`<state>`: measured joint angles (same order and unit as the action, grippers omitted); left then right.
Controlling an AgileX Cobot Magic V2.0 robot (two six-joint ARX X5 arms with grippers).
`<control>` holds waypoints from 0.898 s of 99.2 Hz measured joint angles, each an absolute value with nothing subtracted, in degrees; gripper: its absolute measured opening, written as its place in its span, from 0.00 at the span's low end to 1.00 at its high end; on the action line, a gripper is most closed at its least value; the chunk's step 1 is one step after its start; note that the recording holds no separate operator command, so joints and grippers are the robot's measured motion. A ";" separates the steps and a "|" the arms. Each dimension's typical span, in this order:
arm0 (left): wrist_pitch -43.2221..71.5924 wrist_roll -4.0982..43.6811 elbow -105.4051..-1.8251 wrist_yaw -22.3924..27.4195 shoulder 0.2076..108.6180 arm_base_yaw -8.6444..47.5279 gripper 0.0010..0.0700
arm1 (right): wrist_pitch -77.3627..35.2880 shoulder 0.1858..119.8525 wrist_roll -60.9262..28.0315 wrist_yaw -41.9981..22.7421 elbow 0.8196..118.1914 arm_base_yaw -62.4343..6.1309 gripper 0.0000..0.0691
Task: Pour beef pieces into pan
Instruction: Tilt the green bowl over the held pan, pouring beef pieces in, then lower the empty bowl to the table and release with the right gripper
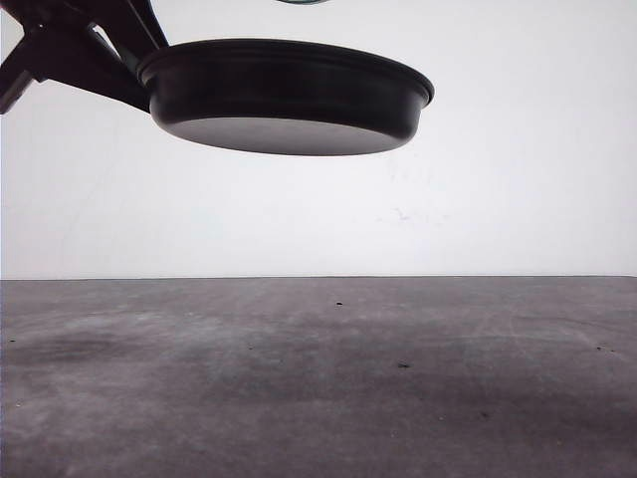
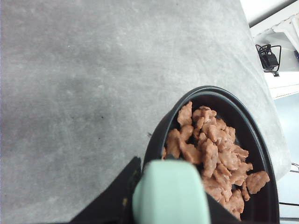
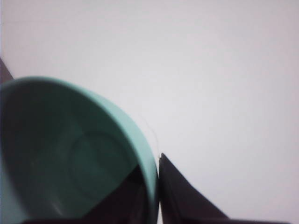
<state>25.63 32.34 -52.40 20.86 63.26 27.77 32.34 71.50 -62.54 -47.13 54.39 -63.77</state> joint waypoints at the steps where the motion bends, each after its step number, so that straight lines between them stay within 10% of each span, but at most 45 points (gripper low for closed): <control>1: 25.65 32.34 -52.38 20.86 63.26 27.75 0.05 | 32.32 71.48 -62.04 -47.44 54.39 -63.77 0.02; 23: 27.66 31.07 -52.38 20.51 63.26 26.92 0.05 | 14.33 65.08 -39.33 -50.54 54.39 -61.01 0.02; 52: 27.64 28.42 -52.38 20.47 63.29 26.35 0.05 | -24.25 60.27 8.64 -20.14 54.70 -31.07 0.02; 69: 26.76 28.10 -52.38 20.47 63.29 26.37 0.05 | -29.61 69.76 16.62 3.49 54.54 -10.90 0.02; 89: 26.76 28.08 -52.40 20.49 63.29 26.37 0.05 | -33.63 80.42 17.80 8.80 54.54 -5.87 0.02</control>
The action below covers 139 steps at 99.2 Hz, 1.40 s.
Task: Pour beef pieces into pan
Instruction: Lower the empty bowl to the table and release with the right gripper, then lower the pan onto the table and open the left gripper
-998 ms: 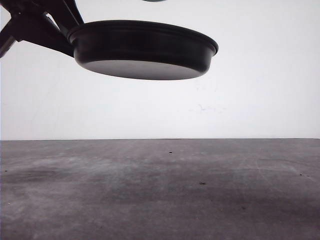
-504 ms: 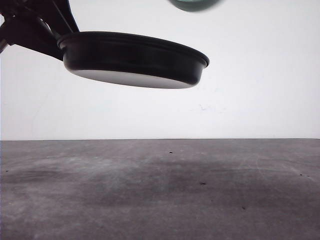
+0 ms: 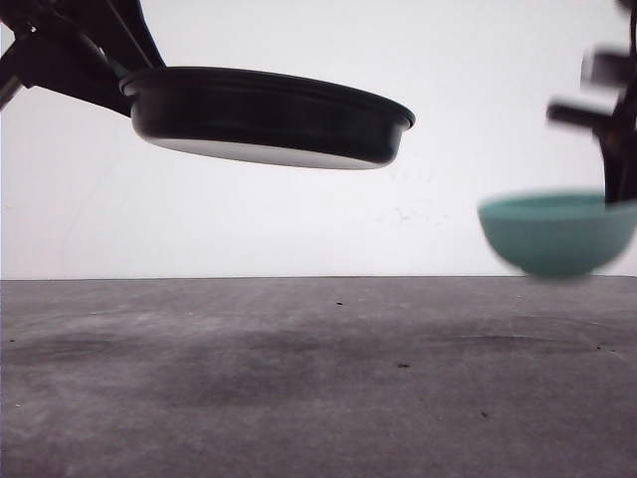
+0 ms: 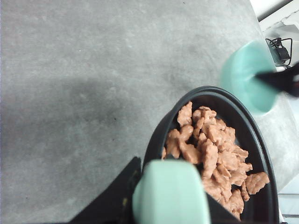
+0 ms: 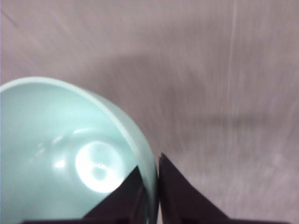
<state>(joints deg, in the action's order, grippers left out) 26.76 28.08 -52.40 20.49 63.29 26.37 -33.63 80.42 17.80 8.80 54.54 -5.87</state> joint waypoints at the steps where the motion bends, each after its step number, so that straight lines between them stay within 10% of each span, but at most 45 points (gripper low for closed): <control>1: 26.76 28.08 -52.38 20.49 63.29 26.37 0.05 | -33.78 80.88 17.80 8.86 54.54 -5.96 0.02; 39: 26.85 28.08 -52.38 20.49 63.29 26.37 0.05 | -31.92 88.12 16.69 7.27 54.52 -11.27 0.04; 59: 25.91 28.21 -52.38 20.49 63.29 26.37 0.05 | -32.16 87.64 16.10 2.04 54.52 -12.27 0.69; 75: 21.32 29.71 -52.38 20.53 63.61 26.06 0.05 | -32.62 81.36 15.90 1.48 54.52 -12.01 0.82; 81: 19.35 30.61 -52.40 20.91 64.27 25.34 0.05 | -33.50 77.54 15.90 1.52 54.92 -12.03 0.76; 101: 12.53 33.91 -52.49 23.46 69.80 21.02 0.05 | -36.05 60.60 14.31 8.99 60.03 -14.28 0.09; 139: 11.46 34.28 -52.53 25.80 89.01 18.94 0.05 | -46.35 39.27 16.58 11.73 60.66 -21.41 0.01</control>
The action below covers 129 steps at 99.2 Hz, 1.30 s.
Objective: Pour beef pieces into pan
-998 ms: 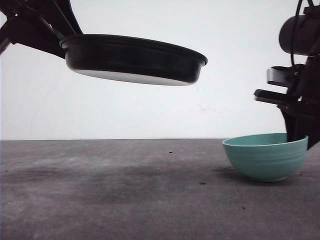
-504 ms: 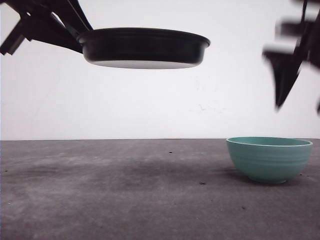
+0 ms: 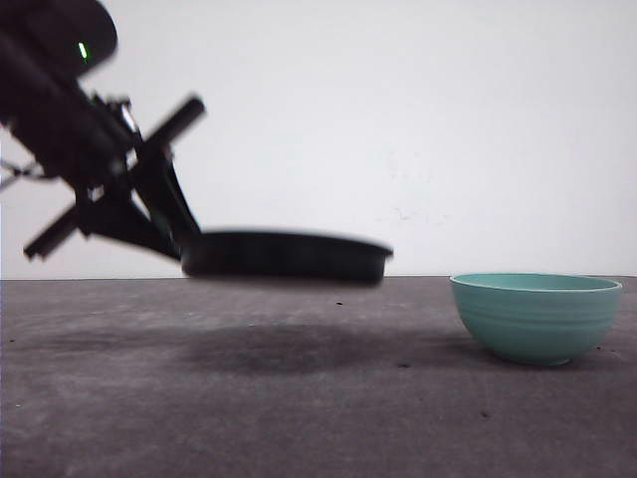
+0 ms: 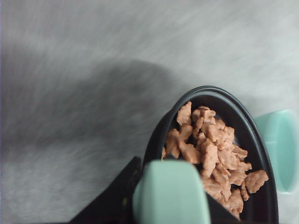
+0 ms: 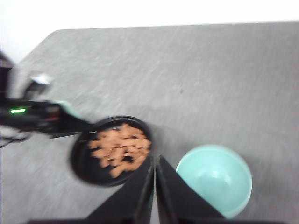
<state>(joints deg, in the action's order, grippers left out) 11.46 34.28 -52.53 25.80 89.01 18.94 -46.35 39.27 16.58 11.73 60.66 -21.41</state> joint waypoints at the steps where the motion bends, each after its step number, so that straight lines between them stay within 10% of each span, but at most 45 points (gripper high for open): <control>1: 11.31 34.22 -52.53 25.80 89.34 18.96 0.05 | -46.74 38.98 16.64 11.68 60.66 -21.41 0.01; 50: 4.14 32.38 -52.58 22.96 96.49 19.27 0.07 | -58.06 33.41 17.91 7.51 60.60 -21.41 0.01; 84: 8.21 34.15 -52.90 23.97 95.29 19.20 0.99 | -58.26 33.04 18.46 7.51 60.60 -21.41 0.01; 129: 15.27 27.92 -53.28 6.55 62.37 18.55 0.99 | -49.36 33.04 15.18 1.67 60.60 -21.41 0.00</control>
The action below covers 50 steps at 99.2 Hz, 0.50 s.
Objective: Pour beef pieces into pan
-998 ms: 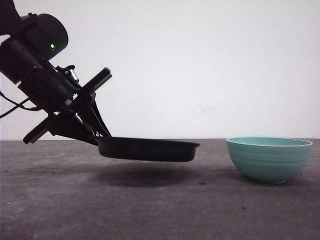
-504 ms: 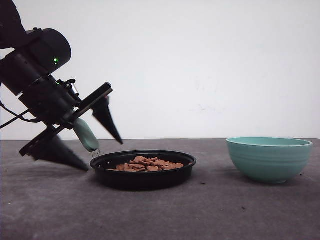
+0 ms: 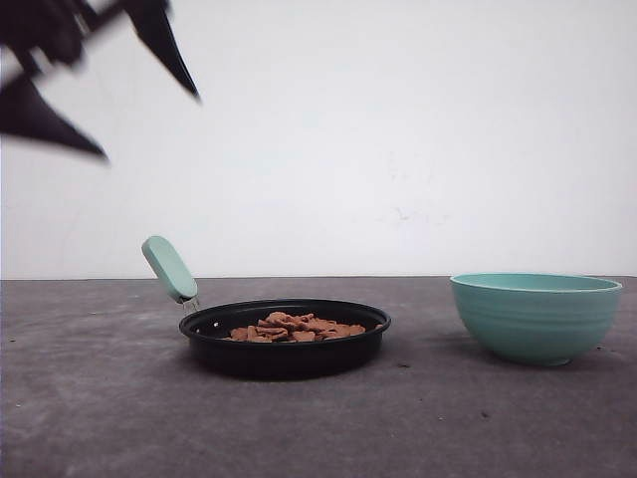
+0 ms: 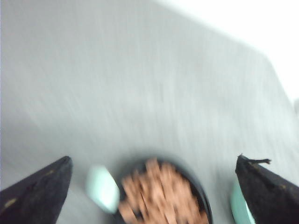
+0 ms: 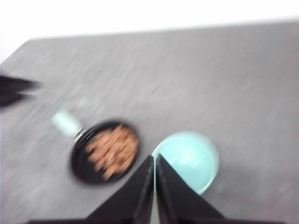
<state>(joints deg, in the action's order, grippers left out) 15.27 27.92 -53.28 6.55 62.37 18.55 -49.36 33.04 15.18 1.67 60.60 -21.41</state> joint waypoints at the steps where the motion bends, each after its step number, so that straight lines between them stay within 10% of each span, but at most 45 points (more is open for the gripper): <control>1: 15.55 27.53 -53.43 5.85 61.49 18.55 0.99 | -49.01 33.04 14.70 1.06 60.60 -21.41 0.00; 14: 21.98 21.23 -57.45 -1.89 51.42 18.55 0.78 | -46.41 33.04 8.86 -5.43 60.58 -21.41 0.00; 31: 31.70 16.93 -58.63 -4.82 42.50 18.52 0.15 | -39.59 32.29 2.59 -9.21 58.72 -21.41 0.00; 50: 36.62 15.94 -57.58 -7.25 37.58 18.55 0.02 | -32.32 29.21 0.19 -9.04 55.59 -21.41 0.00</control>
<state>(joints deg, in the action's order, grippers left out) 36.62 15.94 -57.58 -7.25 37.58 18.55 -32.32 29.21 0.19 -9.04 55.59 -21.41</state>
